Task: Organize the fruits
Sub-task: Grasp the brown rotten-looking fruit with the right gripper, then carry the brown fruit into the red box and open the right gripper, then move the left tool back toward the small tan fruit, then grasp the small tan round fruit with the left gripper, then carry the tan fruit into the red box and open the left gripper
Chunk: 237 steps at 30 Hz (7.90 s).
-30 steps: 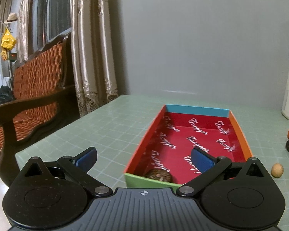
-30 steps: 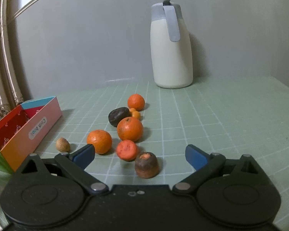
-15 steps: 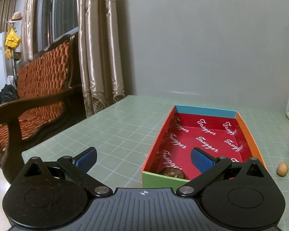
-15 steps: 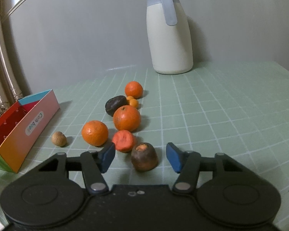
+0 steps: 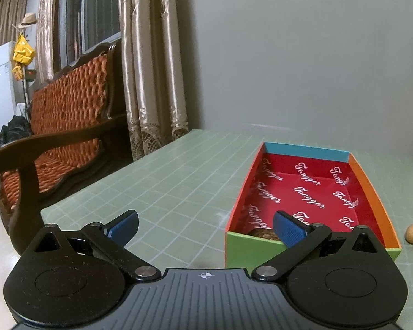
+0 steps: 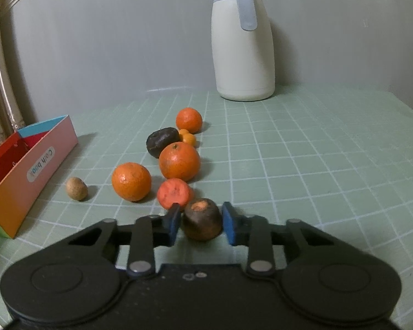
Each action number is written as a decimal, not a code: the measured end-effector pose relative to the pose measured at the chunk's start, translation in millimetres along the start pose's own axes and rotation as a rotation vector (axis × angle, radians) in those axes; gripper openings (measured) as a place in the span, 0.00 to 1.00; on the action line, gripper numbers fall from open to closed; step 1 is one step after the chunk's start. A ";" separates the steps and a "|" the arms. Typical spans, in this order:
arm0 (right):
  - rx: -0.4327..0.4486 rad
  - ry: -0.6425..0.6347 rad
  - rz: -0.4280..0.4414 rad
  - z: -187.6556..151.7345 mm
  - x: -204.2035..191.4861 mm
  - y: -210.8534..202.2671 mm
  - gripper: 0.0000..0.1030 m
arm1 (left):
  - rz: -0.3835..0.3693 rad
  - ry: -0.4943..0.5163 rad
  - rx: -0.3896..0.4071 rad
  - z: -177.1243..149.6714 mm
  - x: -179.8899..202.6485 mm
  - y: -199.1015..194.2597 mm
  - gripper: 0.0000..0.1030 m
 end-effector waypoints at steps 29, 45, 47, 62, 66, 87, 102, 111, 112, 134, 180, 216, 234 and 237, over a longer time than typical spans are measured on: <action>0.055 -0.155 0.233 28.1 -126.1 -13.0 0.28 | 0.141 -0.202 -0.053 -20.5 -112.2 4.2 1.00; 0.044 -0.298 0.403 36.6 -246.2 -8.2 0.28 | 0.198 -0.287 -0.077 -34.2 -158.1 12.7 1.00; 0.030 -0.314 0.406 32.7 -256.3 -3.9 0.28 | 0.200 -0.287 -0.078 -35.5 -158.7 13.1 1.00; -0.051 -0.343 0.419 8.6 -283.6 11.9 0.29 | 0.187 -0.290 -0.089 -36.7 -156.8 15.9 1.00; -0.066 -0.322 0.444 9.0 -285.4 14.1 0.32 | 0.186 -0.288 -0.091 -36.3 -154.5 16.0 1.00; 0.133 -0.188 0.360 52.9 -198.8 -27.9 0.70 | 0.128 -0.151 -0.048 -18.8 -94.0 9.0 1.00; 0.235 -0.054 0.075 54.9 -59.0 -18.1 0.85 | 0.003 0.047 0.047 -2.9 14.8 -11.6 1.00; 0.235 0.088 -0.039 41.6 15.1 -11.4 0.86 | -0.075 0.128 0.111 4.3 79.0 -28.8 1.00; 0.238 0.093 -0.053 41.4 21.1 -12.5 0.87 | -0.086 0.137 0.116 4.5 85.8 -30.1 1.00; 0.249 0.203 -0.176 18.8 113.8 -43.5 0.91 | -0.370 0.343 0.138 -13.0 228.6 -57.3 0.99; 0.256 0.304 -0.271 -0.1 178.4 -60.2 0.91 | -0.503 0.305 -0.145 -37.0 269.6 -5.6 0.33; 0.240 0.222 -0.179 9.2 119.6 -48.2 0.91 | -0.352 0.246 0.128 11.9 203.3 -37.4 0.28; 0.221 0.127 -0.045 20.7 41.9 -29.8 0.91 | -0.101 0.126 -0.010 8.4 107.2 10.0 0.28; 0.212 0.111 -0.022 21.5 27.7 -24.2 0.90 | -0.084 0.109 -0.044 4.6 97.7 17.6 0.28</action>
Point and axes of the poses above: each gripper's, at about its wrist camera, not at the fingertips, and y roughly the way its jaws point, x to its right, z to its top, the point moved 8 cm from there along y, roughly the way its jaws point, and after that the axes turned 2 degrees about -z, right-handed, at the moved point
